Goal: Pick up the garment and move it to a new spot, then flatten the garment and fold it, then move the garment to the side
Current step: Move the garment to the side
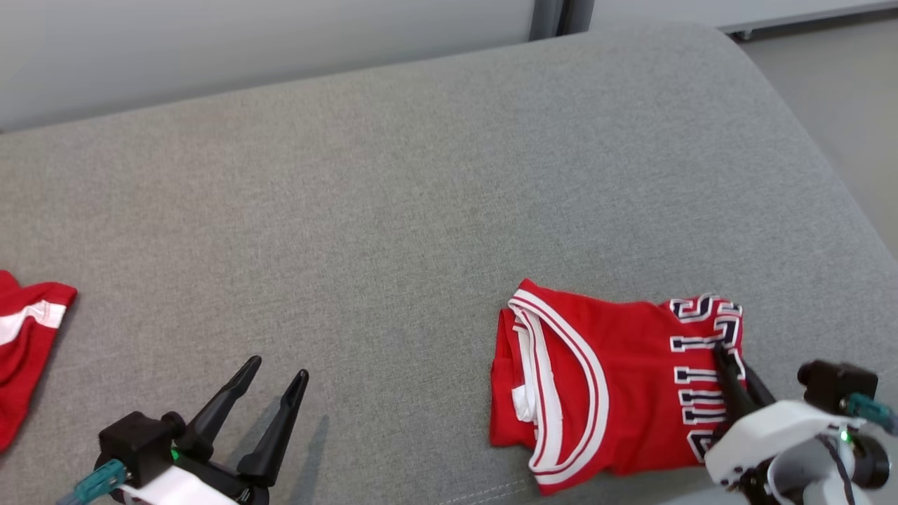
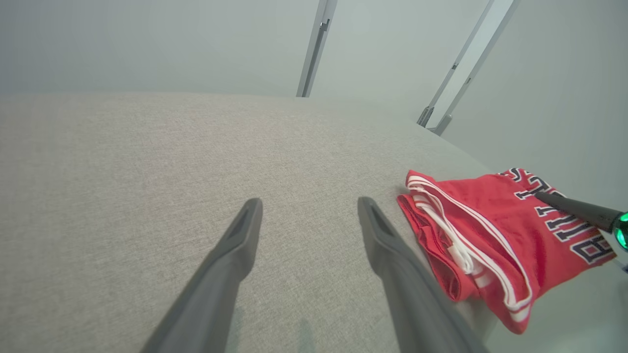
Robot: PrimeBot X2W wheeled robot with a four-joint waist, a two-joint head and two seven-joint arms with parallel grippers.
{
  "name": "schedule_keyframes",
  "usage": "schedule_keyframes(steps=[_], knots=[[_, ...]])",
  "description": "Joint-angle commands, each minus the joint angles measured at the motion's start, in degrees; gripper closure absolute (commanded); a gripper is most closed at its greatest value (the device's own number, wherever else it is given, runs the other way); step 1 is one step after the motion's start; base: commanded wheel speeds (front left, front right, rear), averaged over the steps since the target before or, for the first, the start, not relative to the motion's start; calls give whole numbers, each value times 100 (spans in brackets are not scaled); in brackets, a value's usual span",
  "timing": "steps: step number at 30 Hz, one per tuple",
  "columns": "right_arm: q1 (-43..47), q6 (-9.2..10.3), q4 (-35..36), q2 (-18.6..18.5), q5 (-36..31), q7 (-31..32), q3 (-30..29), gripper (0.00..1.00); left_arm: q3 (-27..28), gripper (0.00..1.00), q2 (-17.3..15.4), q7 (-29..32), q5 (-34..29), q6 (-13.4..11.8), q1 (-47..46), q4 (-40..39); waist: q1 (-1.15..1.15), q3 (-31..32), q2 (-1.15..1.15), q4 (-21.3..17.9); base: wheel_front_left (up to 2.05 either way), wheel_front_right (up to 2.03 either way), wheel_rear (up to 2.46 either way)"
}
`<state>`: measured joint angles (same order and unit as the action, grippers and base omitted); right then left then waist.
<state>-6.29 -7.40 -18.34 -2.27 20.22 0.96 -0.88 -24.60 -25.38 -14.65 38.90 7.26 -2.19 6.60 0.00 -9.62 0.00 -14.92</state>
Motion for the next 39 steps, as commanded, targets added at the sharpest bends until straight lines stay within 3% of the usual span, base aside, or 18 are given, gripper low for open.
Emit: schedule_keyframes(steps=[1, 7, 15, 20, 21, 22, 23, 30, 39], knots=[[-392, -9, 216, -61, -225, -138, 63, 100, 277, 0, -224, -35, -37, 23, -16, -289, 0, -219, 0, 40, 0, 0, 0], [-1202, -9, 491, -61, -1173, -191, -894, 100, 493, 0, -597, -35, -21, 23, 78, -1062, 0, -676, 0, 432, 0, 0, 0], [-1794, -9, 1403, -61, -2185, 501, -2476, 100, 635, 0, -983, -35, 130, 23, 68, -1671, 0, -1149, 0, 1041, 0, 0, 0], [-1843, -9, 1908, -61, -2465, 887, -2977, 100, 662, 0, -1100, -35, 181, 23, 17, -1819, 0, -1297, 0, 1215, 0, 0, 0], [-1846, -9, 2005, -61, -2479, 977, -3062, 82, 668, 0, -1124, -35, 192, 23, 11, -1848, 0, -1323, 0, 1238, 0, 0, 0], [-1845, -9, 2082, -61, -2527, 1060, -3155, 46, 677, 0, -1144, -35, 200, 23, 8, -1873, 0, -1341, 0, 1253, 0, 0, 0], [-1832, -9, 2160, -61, -2608, 1117, -3193, 0, 681, 0, -1159, -35, 206, 23, 5, -1894, 0, -1354, 0, 1267, 0, 0, 0], [-1840, -9, 2609, -61, -2944, 1008, -3319, 0, 621, 0, -1195, -35, 216, 23, -72, -1984, 0, -1387, 0, 1342, 0, 0, 0], [-1696, -9, 2448, -61, -2684, 231, -2060, 0, 603, 0, -945, -35, 159, 23, -130, -1672, 0, -973, 0, 1322, 0, 0, 0]])
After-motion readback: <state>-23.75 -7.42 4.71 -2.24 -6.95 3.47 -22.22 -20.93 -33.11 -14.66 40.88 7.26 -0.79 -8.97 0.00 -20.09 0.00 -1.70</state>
